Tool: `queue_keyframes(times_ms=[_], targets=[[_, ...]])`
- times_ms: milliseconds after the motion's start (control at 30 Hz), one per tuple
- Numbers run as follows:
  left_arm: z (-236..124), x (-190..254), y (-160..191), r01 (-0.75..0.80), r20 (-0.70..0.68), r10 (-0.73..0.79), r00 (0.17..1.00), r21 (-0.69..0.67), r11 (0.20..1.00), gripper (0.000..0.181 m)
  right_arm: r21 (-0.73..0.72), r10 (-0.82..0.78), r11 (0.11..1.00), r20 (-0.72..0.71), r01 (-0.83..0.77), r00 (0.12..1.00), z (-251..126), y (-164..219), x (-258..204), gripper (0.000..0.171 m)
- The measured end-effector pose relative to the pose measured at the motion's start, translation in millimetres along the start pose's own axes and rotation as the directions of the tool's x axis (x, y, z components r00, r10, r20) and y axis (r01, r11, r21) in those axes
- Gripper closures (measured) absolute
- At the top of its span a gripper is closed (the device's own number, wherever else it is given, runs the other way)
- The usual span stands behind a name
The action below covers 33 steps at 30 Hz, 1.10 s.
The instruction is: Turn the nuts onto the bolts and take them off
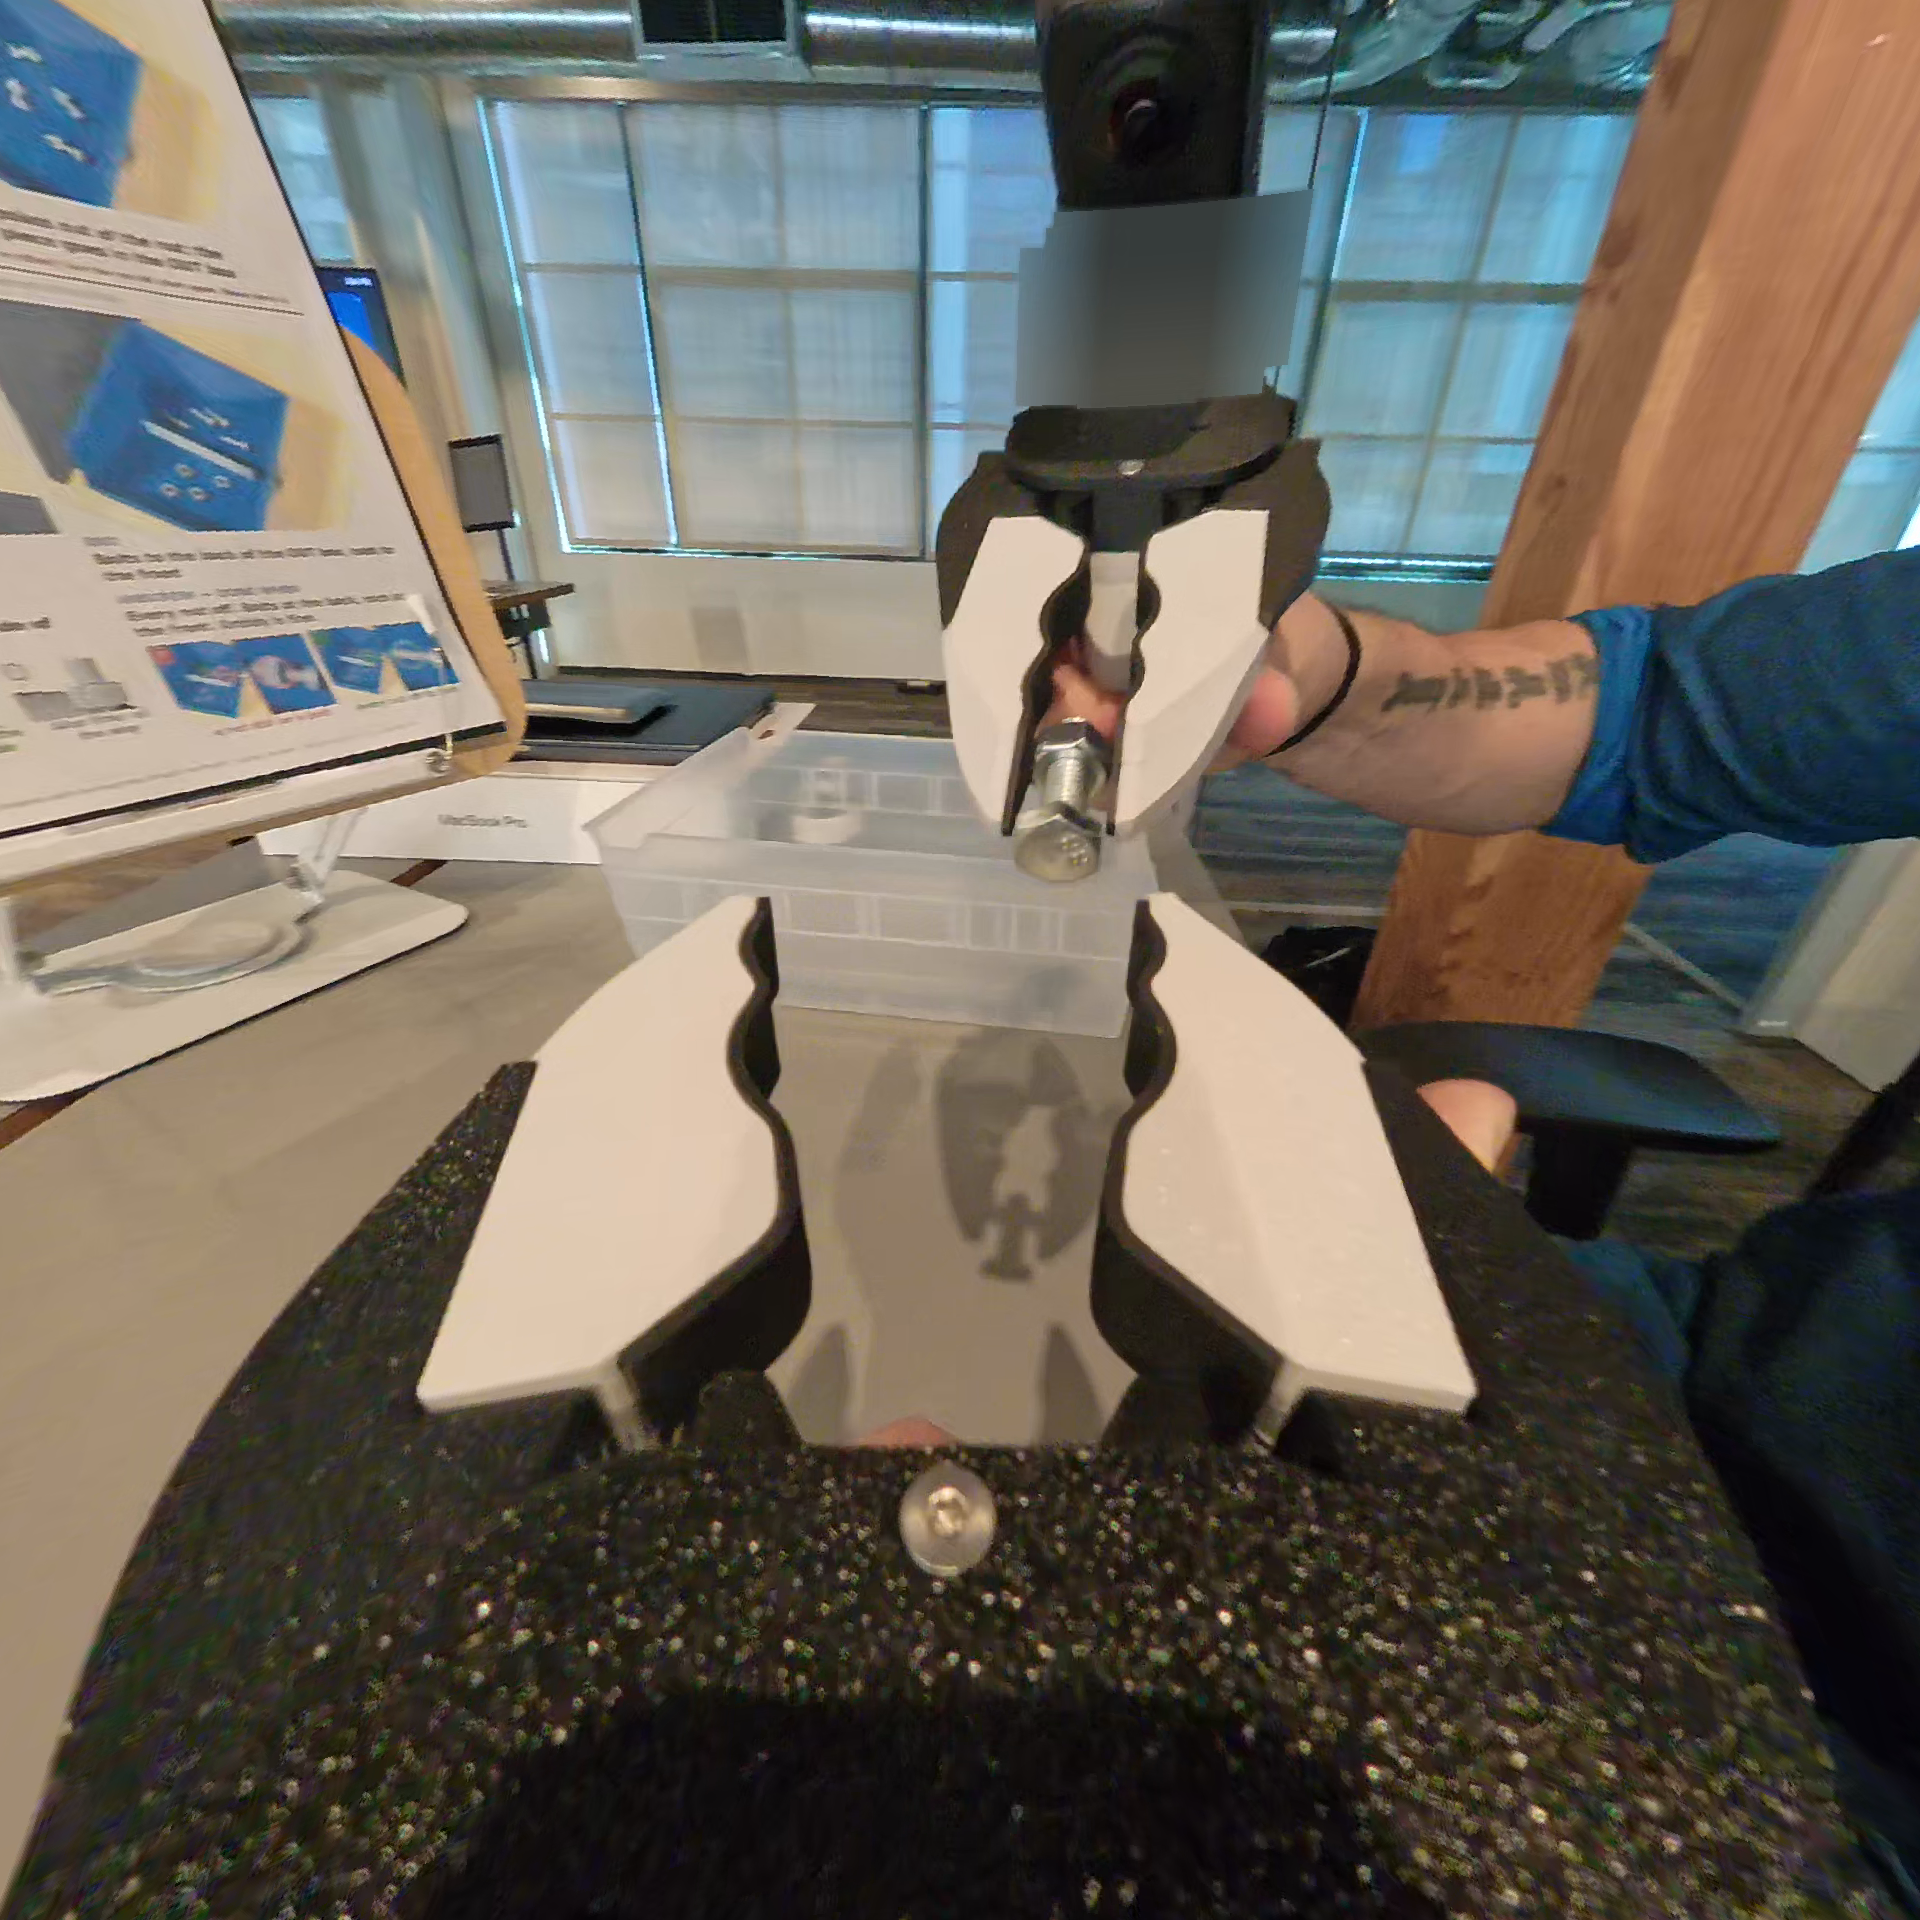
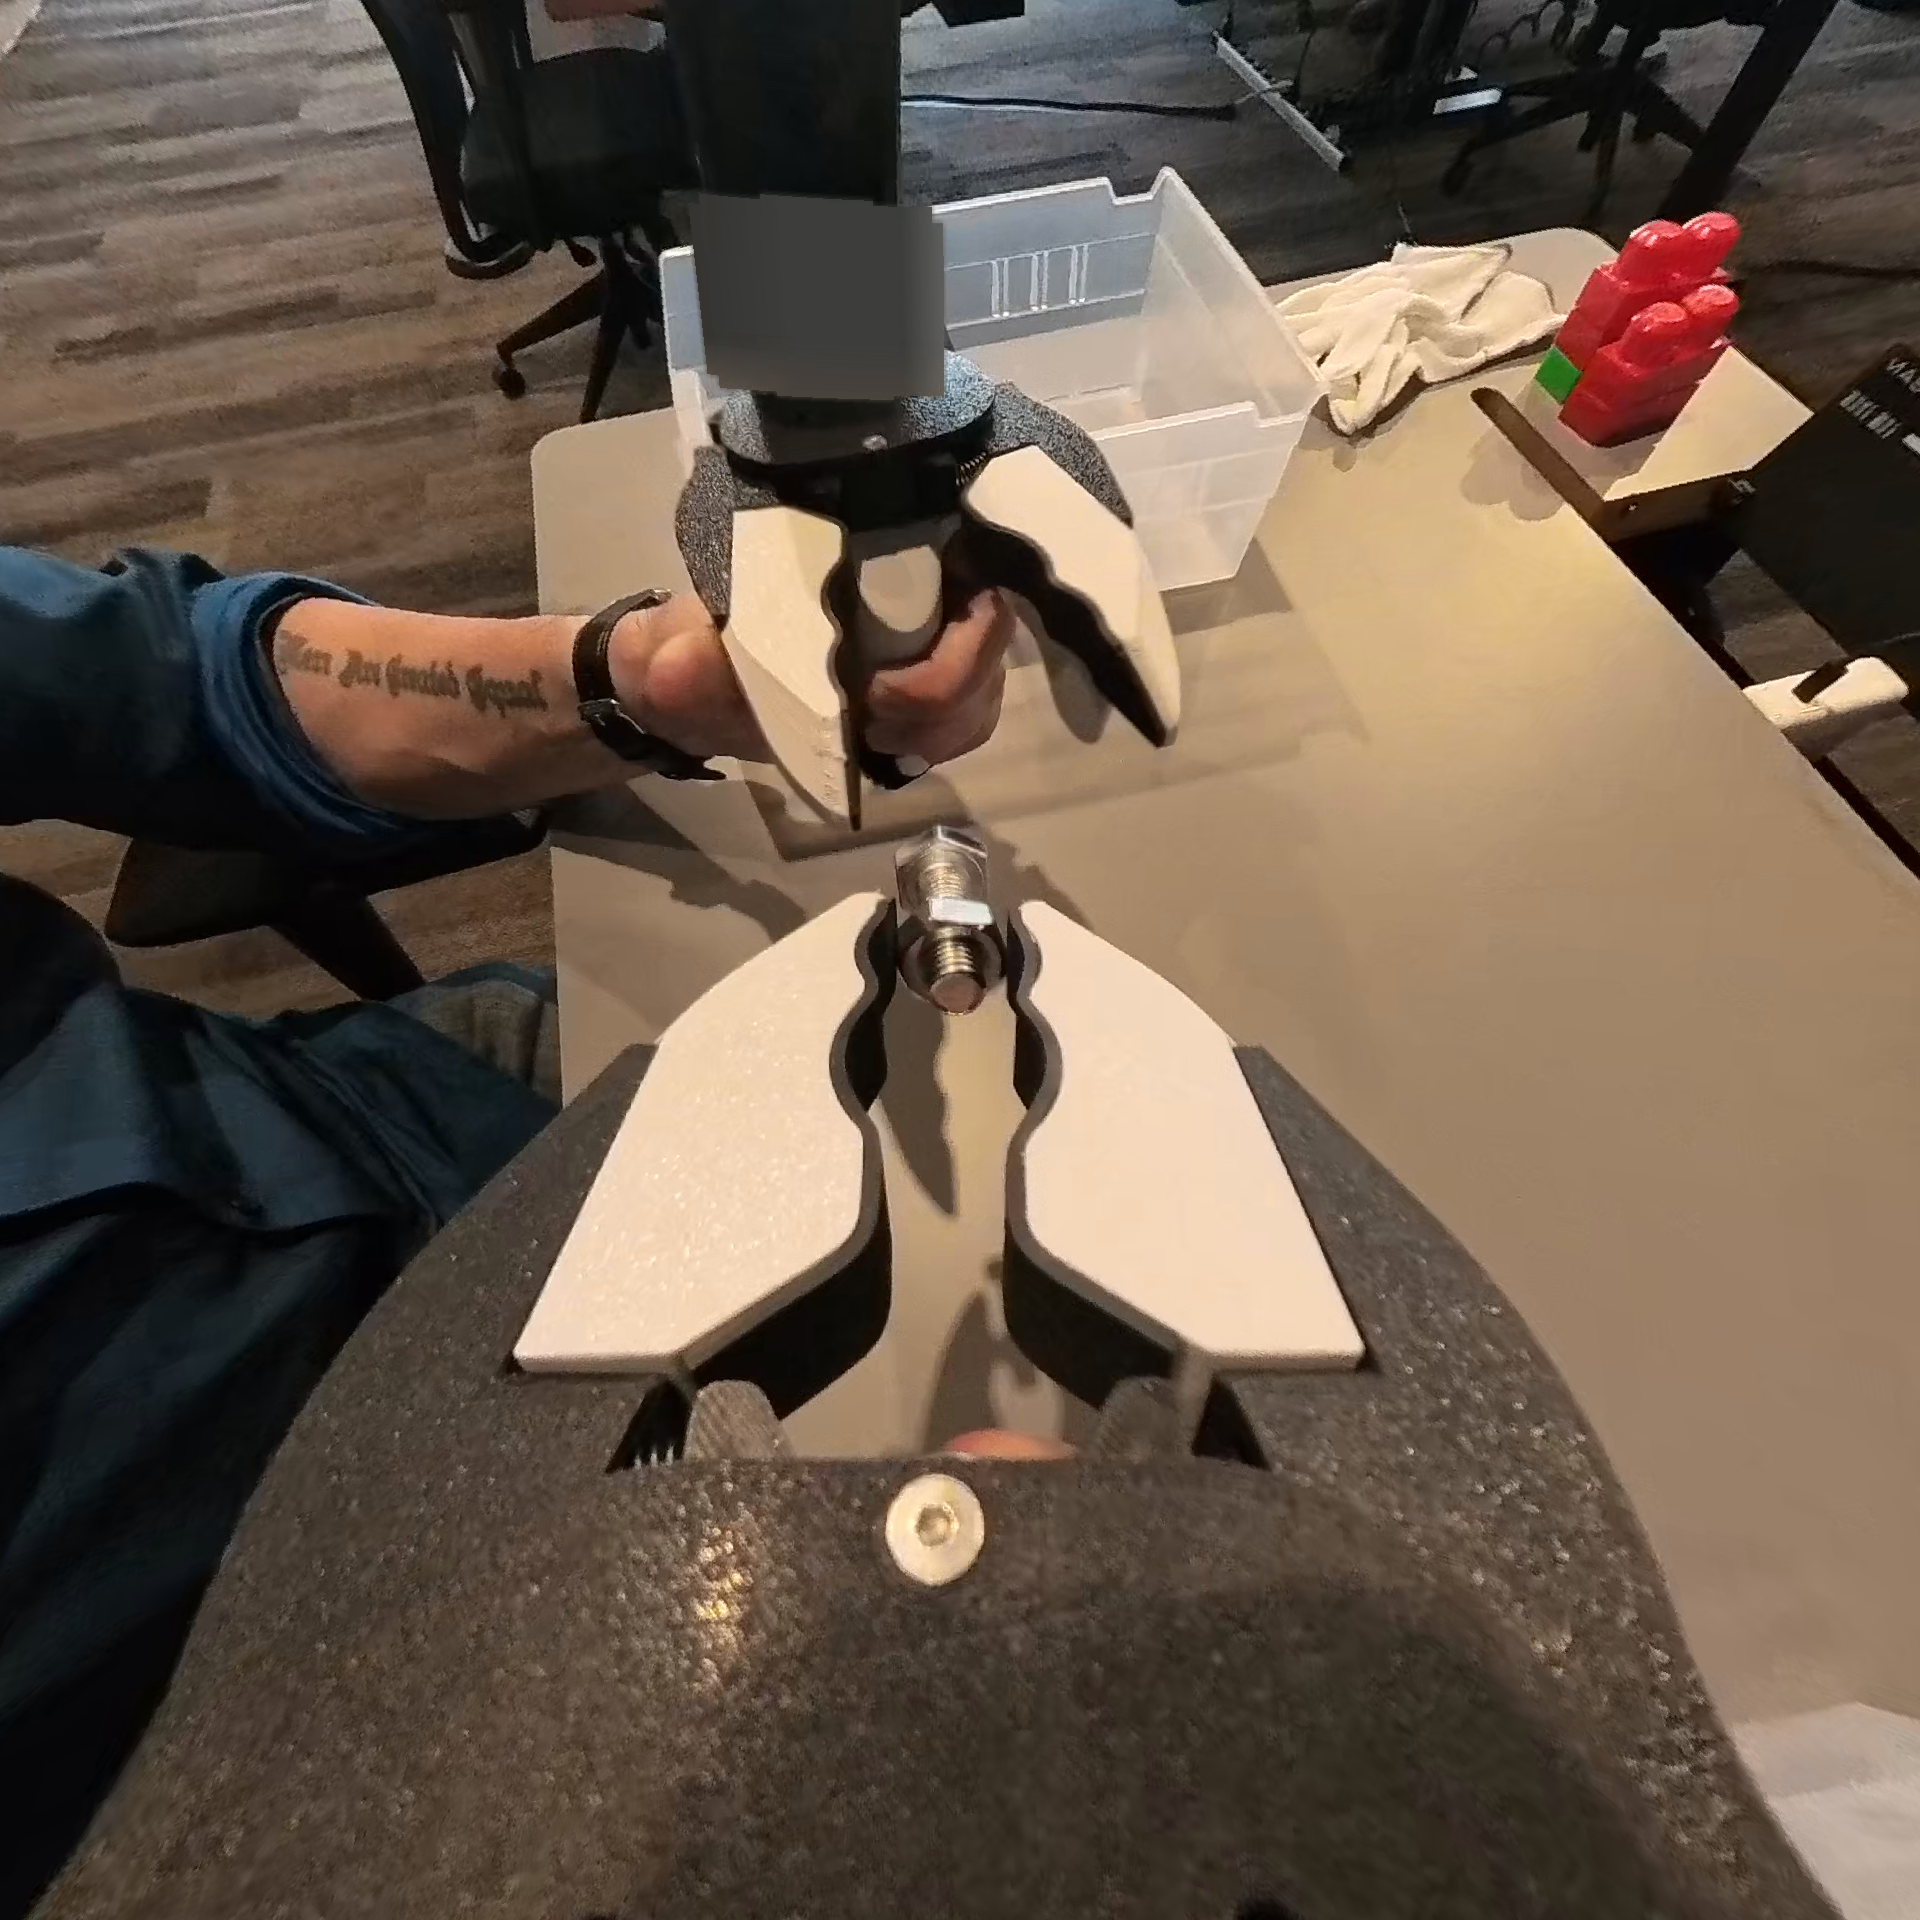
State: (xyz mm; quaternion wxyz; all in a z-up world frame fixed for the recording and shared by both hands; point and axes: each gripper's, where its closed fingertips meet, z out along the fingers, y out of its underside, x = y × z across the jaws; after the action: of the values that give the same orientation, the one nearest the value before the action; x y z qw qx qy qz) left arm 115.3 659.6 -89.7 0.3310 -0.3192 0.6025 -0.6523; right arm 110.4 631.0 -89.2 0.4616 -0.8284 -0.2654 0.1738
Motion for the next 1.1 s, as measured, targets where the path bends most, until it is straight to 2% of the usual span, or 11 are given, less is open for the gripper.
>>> queue_keyframes(times_ms=[167, 267, 600, 767, 1100], targets=[[2, -2, 5, -0.026, 0.024, 0.026, 0.999, -0.028, 0.999, 0.116, -0.026, -0.021, 0.999, -0.04, 0.02, 0.999, -14, 3, 2, 0.152], [5, -4, 9, -0.051, 0.05, 0.053, 0.997, -0.053, 0.997, 0.106, -0.041, -0.027, 0.999, -0.075, 0.024, 0.997, -26, 5, 6, 0.152], [13, -12, 21, -0.109, 0.122, 0.126, 0.985, -0.134, 0.985, 0.095, -0.101, 0.016, 0.994, -0.219, -0.039, 0.976, -82, 29, 37, 0.152], [12, -16, 26, -0.099, 0.14, 0.119, 0.983, -0.145, 0.985, 0.096, -0.132, 0.031, 0.989, -0.293, -0.073, 0.956, -111, 44, 51, 0.152], [12, -18, 28, -0.084, 0.146, 0.104, 0.984, -0.141, 0.987, 0.098, -0.259, 0.077, 0.943, -0.442, -0.209, 0.894, -171, 101, 94, 0.151]])
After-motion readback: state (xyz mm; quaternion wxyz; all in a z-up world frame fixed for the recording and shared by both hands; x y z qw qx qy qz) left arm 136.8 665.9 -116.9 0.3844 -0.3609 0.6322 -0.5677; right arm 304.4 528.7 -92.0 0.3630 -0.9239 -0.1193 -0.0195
